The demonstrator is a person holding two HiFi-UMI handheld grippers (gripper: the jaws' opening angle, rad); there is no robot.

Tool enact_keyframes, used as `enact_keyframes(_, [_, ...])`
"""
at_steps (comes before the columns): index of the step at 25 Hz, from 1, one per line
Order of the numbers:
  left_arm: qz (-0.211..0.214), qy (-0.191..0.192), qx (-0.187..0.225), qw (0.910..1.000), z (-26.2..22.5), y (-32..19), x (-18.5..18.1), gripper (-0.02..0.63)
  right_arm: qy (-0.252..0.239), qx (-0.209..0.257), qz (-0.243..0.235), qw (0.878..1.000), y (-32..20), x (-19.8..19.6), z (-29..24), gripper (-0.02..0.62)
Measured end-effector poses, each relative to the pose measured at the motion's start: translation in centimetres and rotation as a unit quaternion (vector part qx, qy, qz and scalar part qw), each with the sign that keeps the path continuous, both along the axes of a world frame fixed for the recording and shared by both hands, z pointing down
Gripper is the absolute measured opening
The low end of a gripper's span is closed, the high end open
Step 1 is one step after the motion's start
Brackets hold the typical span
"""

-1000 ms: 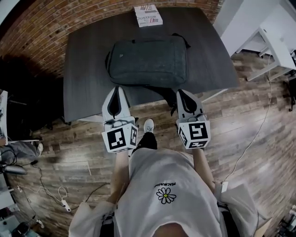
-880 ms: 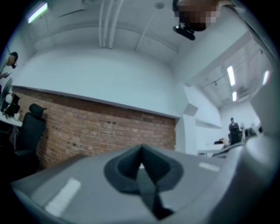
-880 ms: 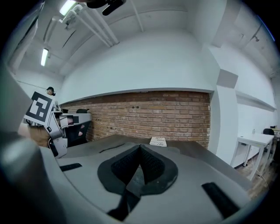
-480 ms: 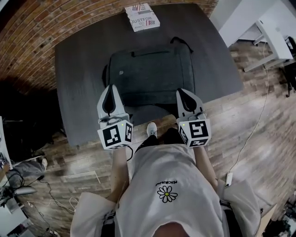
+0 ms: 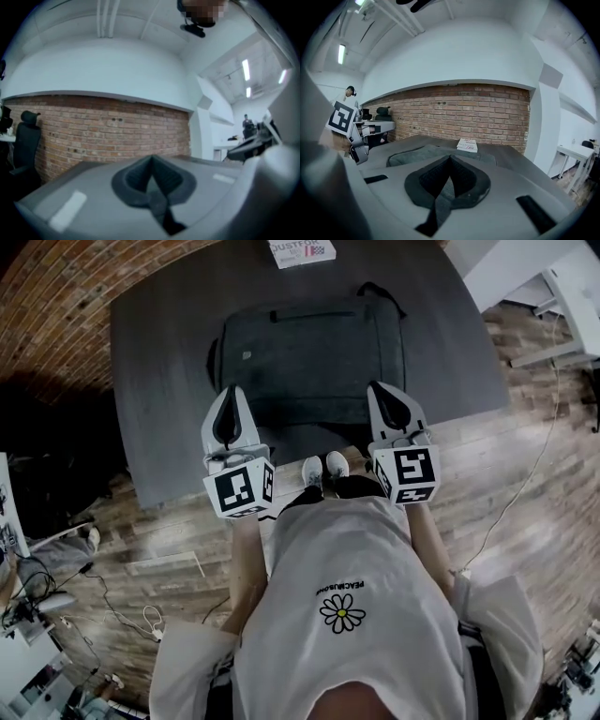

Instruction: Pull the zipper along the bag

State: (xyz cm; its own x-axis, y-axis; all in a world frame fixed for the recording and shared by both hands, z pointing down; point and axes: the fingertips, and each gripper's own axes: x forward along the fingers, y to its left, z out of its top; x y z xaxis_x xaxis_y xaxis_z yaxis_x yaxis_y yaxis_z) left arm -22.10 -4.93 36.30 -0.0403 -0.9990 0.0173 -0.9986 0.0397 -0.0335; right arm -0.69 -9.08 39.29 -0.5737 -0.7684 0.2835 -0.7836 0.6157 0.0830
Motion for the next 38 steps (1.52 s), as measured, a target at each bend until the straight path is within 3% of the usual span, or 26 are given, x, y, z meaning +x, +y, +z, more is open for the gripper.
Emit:
enact_keyframes(5, [0.035,-0.052,-0.058,0.9963,2.5,-0.2,1.9,0.0,0.025,-0.016,-0.005,1.0,0.7,1.7,1.5,0.002])
enact_keyframes(11, [0.066,-0.021,-0.116,0.9908,6.9,0.1,3.1,0.0,0.048,-0.075,0.013,0.996,2.2,3.2,5.6,0.002])
enact_keyframes(16, [0.084,-0.017,-0.168,0.982,10.3,0.1,4.4,0.0,0.061,-0.112,0.03,0.991,2.2,4.2,8.0,0.002])
enact_keyframes(21, [0.089,-0.001,-0.197,0.9764,12.0,-0.5,4.6,0.0,0.075,-0.114,0.025,0.99,1.8,3.8,8.2,0.002])
enact_keyframes(26, [0.099,-0.026,-0.229,0.9679,13.0,-1.0,5.4,0.0,0.077,-0.127,0.021,0.989,1.3,4.2,9.1,0.0])
enact_keyframes(29, [0.093,-0.023,-0.235,0.9673,13.3,-1.5,5.5,0.0,0.086,-0.125,0.021,0.988,0.5,4.3,9.6,0.0])
enact_keyframes(33, [0.097,-0.013,-0.242,0.9653,13.6,-2.7,6.0,0.0,0.095,-0.119,0.033,0.988,-2.2,4.5,9.9,0.0])
enact_keyframes(38, [0.123,-0.044,-0.267,0.9547,13.8,-4.8,7.4,0.0,0.093,-0.103,0.039,0.99,-6.7,5.1,9.9,0.0])
